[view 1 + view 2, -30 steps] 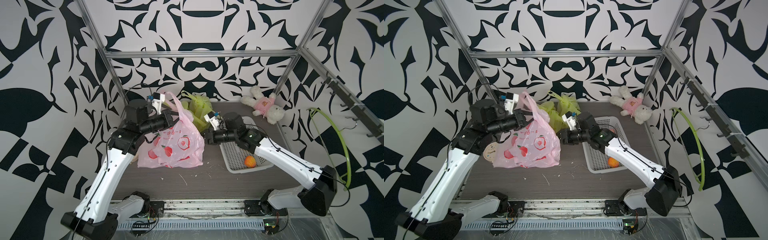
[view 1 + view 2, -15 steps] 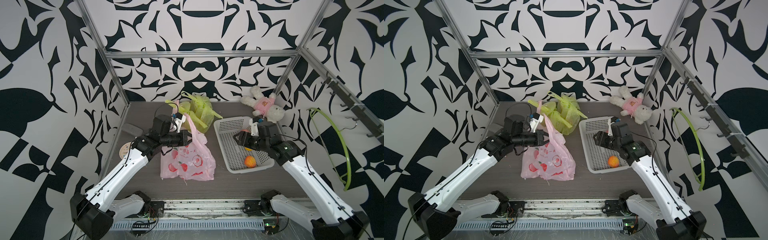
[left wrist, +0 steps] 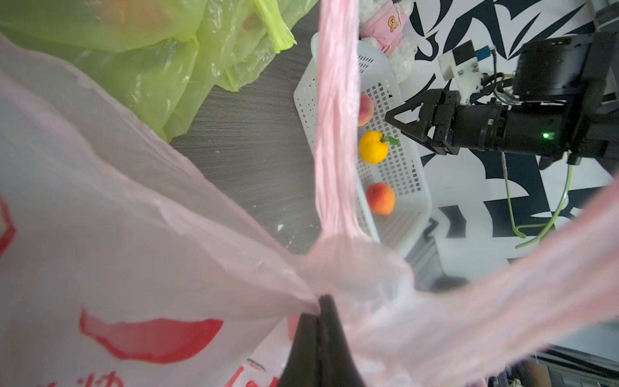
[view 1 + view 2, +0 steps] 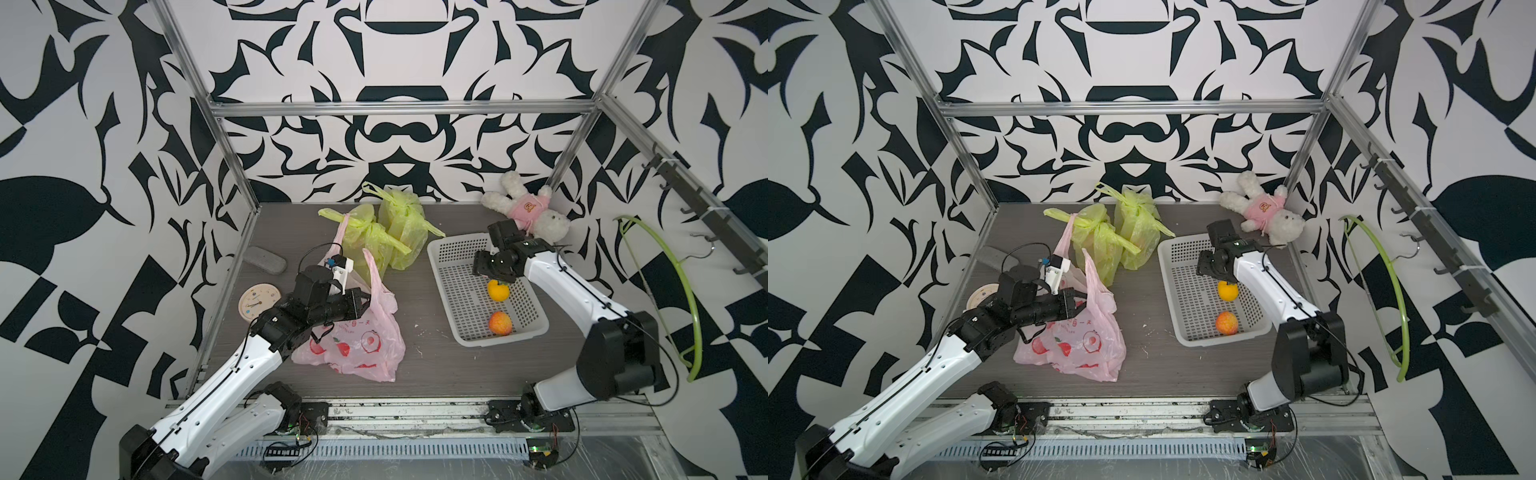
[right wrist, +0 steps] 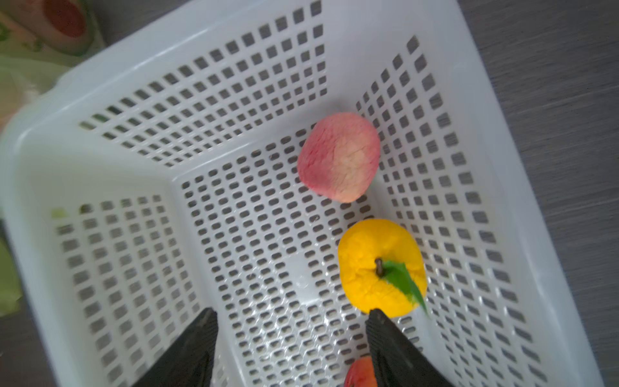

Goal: Place the peach into a plastic bag & tie a knot
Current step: Pick up the peach from the basket.

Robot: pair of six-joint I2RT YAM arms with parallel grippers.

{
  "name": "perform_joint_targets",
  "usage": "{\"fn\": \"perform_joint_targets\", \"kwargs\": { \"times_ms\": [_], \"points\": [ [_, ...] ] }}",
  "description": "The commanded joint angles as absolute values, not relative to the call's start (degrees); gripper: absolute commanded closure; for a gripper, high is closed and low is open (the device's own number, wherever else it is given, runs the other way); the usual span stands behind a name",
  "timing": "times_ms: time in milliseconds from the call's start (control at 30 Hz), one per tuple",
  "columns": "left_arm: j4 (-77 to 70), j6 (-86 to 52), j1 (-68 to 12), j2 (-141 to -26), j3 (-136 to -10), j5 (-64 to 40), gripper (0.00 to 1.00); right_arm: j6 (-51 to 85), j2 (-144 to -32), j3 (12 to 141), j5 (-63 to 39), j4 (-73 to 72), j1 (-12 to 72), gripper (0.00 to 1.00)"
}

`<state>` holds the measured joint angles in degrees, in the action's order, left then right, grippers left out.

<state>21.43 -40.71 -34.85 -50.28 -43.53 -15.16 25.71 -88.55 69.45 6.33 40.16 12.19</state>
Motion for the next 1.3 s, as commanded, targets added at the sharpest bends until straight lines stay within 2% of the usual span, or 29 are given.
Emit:
{"fn": "perform_joint_targets", "kwargs": {
  "times_ms": [0,500,900,1100,1267],
  "points": [
    [19.7,-41.07,-35.15,-49.05,-42.81,-13.1,1.0,23.12,-92.92,73.52,13.94,39.32,11.16,0.28],
    [25.99,-38.41,-35.16,-44.93,-44.43,-11.48,1.0,23.18,-112.26,88.51,16.26,42.48,10.72,0.25],
    [26.57,-37.97,-35.16,-44.56,-44.83,-11.52,1.0,23.78,-117.45,91.87,15.8,43.86,10.37,0.24],
    [27.58,-37.64,-35.16,-44.47,-44.87,-11.43,1.0,23.33,-117.95,92.29,14.04,42.16,10.28,0.35],
    [31.26,-35.69,-35.16,-44.3,-46.92,-10.53,1.0,22.47,-116.37,90.9,11.62,40.23,10.28,0.61]
  ]
}}
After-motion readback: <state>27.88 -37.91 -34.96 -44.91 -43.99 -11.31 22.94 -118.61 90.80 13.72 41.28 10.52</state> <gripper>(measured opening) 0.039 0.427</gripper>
